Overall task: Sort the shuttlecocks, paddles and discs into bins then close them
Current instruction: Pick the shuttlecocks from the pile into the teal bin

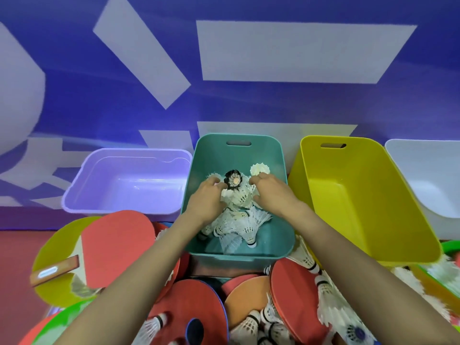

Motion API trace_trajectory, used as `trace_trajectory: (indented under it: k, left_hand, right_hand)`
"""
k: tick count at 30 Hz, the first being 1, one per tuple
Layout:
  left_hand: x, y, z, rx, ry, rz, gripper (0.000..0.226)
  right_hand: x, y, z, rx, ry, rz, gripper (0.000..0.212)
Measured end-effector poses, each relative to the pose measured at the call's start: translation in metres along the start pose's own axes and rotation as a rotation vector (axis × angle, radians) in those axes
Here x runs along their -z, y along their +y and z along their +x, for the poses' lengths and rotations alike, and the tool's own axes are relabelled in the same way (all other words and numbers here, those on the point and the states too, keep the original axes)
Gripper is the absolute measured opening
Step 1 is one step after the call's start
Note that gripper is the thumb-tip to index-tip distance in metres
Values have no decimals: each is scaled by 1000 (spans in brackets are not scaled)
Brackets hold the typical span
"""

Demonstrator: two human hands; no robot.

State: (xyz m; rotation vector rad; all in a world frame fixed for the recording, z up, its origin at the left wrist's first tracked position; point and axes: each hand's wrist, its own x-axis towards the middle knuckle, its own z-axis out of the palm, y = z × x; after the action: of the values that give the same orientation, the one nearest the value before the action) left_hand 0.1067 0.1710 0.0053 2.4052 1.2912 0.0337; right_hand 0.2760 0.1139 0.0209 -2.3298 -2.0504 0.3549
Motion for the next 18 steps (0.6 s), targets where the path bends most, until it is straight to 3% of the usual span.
trace_trajectory:
  k: [11, 18]
  left_hand:
    - [-4, 17, -108, -146, 435, -283, 26]
    - [-37, 34, -173, -286, 455, -360, 21]
  right_hand:
    - [6, -26, -101, 143, 290, 268, 41]
    - [-16, -27, -170, 199, 479, 430, 27]
